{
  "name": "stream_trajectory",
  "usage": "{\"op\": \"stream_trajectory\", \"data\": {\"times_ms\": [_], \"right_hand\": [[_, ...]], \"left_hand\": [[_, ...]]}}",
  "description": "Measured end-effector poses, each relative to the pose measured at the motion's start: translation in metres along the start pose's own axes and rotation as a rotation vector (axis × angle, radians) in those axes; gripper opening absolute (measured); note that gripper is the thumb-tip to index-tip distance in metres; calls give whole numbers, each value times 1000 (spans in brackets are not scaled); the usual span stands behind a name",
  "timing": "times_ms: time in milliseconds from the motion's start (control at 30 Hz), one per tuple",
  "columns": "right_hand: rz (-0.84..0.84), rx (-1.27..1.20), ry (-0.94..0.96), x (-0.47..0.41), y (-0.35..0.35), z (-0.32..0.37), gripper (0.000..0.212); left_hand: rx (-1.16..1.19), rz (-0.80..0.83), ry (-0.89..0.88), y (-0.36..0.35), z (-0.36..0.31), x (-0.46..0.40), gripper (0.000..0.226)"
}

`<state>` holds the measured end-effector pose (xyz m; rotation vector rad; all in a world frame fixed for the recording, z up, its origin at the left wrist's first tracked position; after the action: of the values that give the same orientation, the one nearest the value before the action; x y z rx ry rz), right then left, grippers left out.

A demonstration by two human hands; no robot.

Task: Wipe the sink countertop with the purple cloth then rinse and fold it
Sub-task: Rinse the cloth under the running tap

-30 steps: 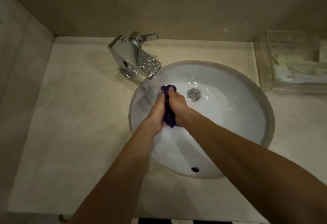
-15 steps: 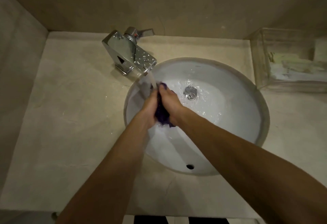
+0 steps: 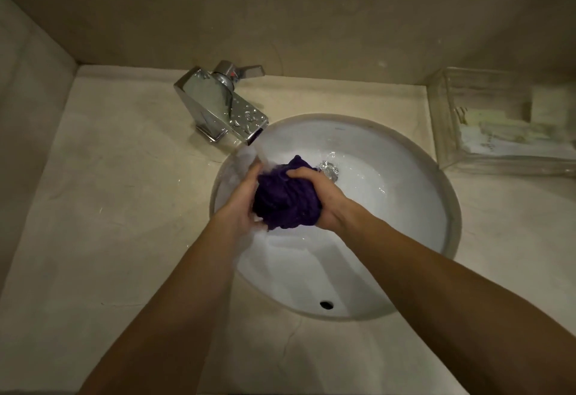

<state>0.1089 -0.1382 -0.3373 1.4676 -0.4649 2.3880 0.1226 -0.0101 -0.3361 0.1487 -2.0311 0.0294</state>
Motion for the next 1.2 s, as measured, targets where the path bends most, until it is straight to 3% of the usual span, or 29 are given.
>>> {"op": "stream_trajectory", "data": {"times_ms": [67,167,233,300,400,500,567,633,800,967,1100,1200], "right_hand": [[80,-31,-25,6,-3,0,31],[126,-85,-30,7,-7,0,24],[87,9,18,3,-9,0,31],[-20,280,163,-1,-9,5,29],[-53,526,310,7,-12,17,19],[192,529,198,16,-24,8,45],[284,473,174,15,-32,5,54],[275,543,212,16,-34,12,50],[166,854,252,7,-20,28,40],[249,723,26,5,-11,26,33],[290,642,-41,2,-19,18,47],[347,672,-41,5,-24,14,50]], "left_hand": [[96,85,122,-8,12,-2,68],[279,200,138,-21,17,-2,81],[403,233,141,-22,14,1,80],[456,225,138,-20,11,-3,65],[381,198,134,-18,10,-6,49],[287,180,32,-18,-5,-9,43],[233,107,-62,-16,-16,-12,52],[137,27,-127,-15,-21,-14,64],[108,167,-51,-25,-14,-14,66],[-13,223,-177,-19,-33,-16,72],[32,253,-209,-21,-44,-14,22],[-23,123,-208,-20,-44,-18,27]]}}
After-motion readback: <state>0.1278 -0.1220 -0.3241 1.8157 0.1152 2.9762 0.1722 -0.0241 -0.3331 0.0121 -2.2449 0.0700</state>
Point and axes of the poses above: each hand's wrist, its own x-axis away from the middle knuckle, its own y-axis out of the back of the hand, z = x × y, the point moved 8 cm from there along -x, towards the middle knuckle, and after that the axes turned 13 degrees about -z, right-handed, at the moved point
